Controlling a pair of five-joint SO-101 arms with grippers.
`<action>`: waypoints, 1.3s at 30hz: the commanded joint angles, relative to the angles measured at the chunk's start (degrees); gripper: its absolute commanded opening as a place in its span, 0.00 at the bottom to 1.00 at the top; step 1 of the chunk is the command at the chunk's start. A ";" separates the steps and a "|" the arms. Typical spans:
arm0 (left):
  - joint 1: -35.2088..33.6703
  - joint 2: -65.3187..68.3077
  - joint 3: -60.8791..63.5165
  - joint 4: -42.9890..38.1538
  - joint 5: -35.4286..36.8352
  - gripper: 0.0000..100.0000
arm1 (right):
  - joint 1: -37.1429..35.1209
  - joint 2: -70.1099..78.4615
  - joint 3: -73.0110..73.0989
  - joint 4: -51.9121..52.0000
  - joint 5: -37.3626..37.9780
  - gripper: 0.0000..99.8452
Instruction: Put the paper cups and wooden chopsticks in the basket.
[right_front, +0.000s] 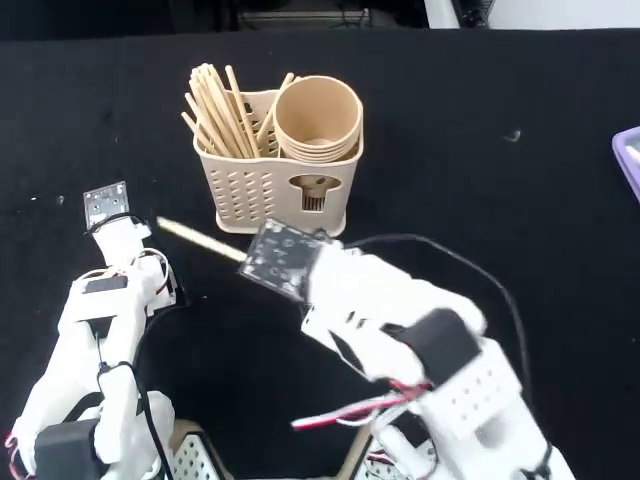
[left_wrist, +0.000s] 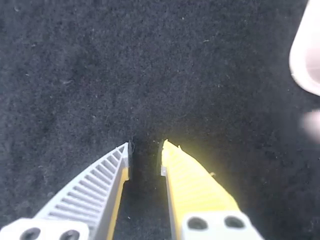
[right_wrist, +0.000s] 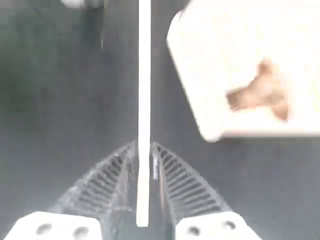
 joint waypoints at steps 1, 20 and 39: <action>0.75 0.09 -2.77 -0.70 -0.35 0.12 | -1.41 -1.27 -6.46 1.05 -2.81 0.01; 0.75 0.09 -2.77 -0.70 -0.35 0.12 | 24.26 2.24 28.79 -8.62 15.91 0.01; 0.75 0.09 -2.77 -0.70 -0.35 0.12 | 11.87 39.52 5.32 -6.86 7.03 0.24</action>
